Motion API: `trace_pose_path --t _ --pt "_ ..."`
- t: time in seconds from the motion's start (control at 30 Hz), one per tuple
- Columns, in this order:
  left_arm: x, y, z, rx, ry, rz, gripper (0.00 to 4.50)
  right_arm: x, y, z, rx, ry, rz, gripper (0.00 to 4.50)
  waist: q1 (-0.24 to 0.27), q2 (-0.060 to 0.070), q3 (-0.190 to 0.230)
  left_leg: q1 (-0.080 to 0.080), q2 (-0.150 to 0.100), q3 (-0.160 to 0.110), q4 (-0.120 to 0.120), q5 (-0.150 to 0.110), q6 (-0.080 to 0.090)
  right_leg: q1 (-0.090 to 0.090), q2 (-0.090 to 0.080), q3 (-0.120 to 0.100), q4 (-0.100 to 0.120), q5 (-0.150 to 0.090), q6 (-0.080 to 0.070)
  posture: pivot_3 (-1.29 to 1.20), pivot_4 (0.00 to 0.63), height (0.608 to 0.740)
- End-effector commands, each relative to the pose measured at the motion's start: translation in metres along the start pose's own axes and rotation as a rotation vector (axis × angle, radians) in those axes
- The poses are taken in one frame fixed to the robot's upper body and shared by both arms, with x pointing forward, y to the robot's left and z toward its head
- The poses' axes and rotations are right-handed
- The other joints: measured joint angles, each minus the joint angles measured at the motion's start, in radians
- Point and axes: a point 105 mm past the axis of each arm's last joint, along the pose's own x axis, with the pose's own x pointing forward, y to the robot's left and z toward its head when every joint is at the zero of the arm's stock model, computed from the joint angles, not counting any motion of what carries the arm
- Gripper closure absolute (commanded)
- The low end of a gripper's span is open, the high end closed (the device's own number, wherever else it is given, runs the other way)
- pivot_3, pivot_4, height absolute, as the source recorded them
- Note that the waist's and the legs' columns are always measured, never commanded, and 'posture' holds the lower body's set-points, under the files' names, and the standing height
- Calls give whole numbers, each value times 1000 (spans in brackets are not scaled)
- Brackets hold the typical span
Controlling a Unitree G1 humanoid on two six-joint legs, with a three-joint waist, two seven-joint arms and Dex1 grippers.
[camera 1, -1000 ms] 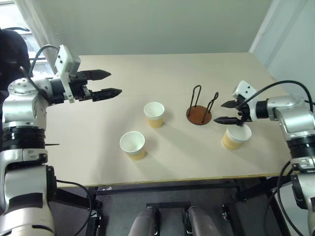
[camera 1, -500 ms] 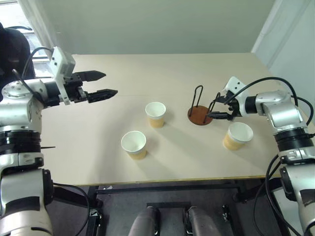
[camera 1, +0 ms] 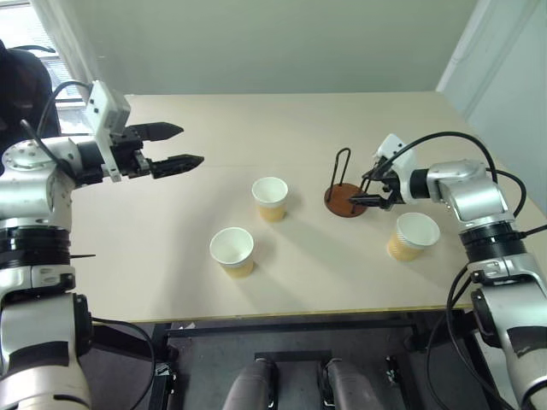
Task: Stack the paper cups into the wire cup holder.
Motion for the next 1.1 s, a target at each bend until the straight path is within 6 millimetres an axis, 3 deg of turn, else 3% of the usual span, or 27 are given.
trace_pose_path --t 0.03,0.33,0.73,1.1 --pt "-7 3 14 46 -26 22 0 -3 0 8 -33 -8 -17 1306 0 0 0 0 0 0 0 0 0 0 0 0 0 0 0 0 150 740" --pt "-7 4 12 45 -18 21 0 -5 -3 5 -26 24 -4 4446 0 0 0 0 0 0 0 0 -1 0 0 0 0 0 0 0 150 740" --pt "-6 5 9 44 3 7 0 -15 2 17 -122 16 155 4446 0 0 0 0 0 0 0 0 -1 0 0 0 0 0 0 0 150 740" --pt "-7 5 9 47 18 -8 0 -26 36 34 -247 25 395 4446 0 0 0 -6 0 0 0 1 2 -5 0 -1 0 -1 -1 0 150 740"
